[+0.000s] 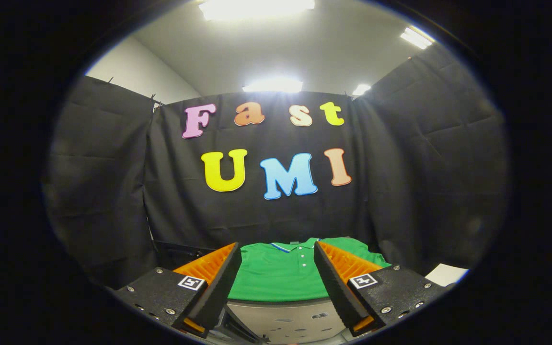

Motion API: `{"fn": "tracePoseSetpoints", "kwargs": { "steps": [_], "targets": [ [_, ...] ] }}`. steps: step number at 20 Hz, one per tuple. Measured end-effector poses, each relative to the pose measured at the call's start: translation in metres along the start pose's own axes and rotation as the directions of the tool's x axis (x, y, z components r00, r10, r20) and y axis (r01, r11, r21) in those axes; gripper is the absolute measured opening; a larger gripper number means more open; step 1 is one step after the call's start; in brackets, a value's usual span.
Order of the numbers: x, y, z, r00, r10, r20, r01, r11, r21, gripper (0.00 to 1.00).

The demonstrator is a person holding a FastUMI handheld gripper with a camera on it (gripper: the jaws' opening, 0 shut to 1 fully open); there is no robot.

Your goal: Put the clothes into the washing machine and then close the washing machine lid.

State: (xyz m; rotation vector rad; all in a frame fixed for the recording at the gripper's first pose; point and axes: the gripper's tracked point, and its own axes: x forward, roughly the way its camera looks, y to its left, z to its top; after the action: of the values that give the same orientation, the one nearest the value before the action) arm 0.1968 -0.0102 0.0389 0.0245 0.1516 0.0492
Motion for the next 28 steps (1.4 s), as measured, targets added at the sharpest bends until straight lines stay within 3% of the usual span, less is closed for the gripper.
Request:
{"fn": "tracePoseSetpoints", "kwargs": {
  "steps": [8, 15, 28],
  "targets": [
    [0.071, -0.009, -0.027, 0.990, 0.024, -0.141, -0.033, 0.998, -0.062, 0.94],
    [0.132, -0.040, -0.052, 0.968, -0.004, -0.251, -0.008, 0.999, -0.047, 0.94],
    [0.211, -0.066, -0.127, 0.871, -0.013, -0.491, -0.007, 0.999, -0.038, 0.94]
  ]
}}
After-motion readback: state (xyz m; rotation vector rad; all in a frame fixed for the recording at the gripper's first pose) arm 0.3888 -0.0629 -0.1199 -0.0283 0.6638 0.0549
